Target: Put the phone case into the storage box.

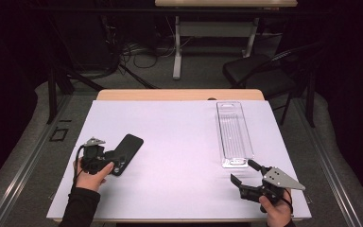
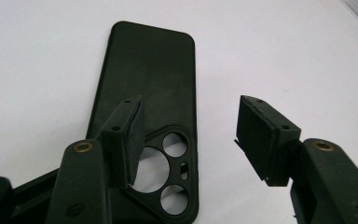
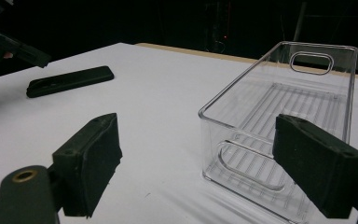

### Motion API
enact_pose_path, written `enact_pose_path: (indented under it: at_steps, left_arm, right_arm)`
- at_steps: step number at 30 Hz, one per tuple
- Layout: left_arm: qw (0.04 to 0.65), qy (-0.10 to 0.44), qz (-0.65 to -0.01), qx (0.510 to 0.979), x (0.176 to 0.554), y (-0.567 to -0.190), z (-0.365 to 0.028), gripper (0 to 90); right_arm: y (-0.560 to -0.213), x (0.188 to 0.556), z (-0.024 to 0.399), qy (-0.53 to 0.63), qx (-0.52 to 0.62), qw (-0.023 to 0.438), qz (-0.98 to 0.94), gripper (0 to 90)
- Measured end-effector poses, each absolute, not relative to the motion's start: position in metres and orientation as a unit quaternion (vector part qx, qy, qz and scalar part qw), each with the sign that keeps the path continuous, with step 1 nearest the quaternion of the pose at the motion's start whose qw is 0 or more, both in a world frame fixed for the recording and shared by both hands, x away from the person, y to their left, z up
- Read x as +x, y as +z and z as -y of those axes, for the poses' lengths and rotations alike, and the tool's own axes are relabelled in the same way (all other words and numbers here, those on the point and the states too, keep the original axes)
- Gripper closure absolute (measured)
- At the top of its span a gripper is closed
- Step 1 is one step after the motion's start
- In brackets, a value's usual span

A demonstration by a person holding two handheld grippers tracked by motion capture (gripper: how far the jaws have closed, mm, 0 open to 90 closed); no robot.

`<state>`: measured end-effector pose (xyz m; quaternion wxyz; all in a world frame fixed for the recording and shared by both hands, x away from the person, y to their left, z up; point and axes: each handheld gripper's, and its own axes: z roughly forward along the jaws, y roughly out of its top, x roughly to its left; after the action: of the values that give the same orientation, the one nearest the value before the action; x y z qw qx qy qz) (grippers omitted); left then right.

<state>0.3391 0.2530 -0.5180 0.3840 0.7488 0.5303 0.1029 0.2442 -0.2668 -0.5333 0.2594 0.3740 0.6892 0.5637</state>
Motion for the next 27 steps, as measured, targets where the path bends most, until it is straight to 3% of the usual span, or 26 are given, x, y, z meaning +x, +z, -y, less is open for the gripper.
enact_pose_path:
  at_steps: [2,12,27]
  left_arm:
    - [0.383,0.106,-0.529,0.75,0.339,-0.517,-0.254,42.2]
    - [0.365,0.102,-0.532,0.757,0.342,-0.518,-0.255,22.5]
    - [0.373,0.068,-0.536,0.754,0.36,-0.512,-0.256,13.3]
  right_arm:
    - [-0.533,0.244,0.267,0.564,0.374,0.26,-0.69,14.5]
    - [-0.534,0.245,0.266,0.566,0.375,0.259,-0.687,14.5]
    - [-0.534,0.245,0.267,0.563,0.381,0.261,-0.685,14.5]
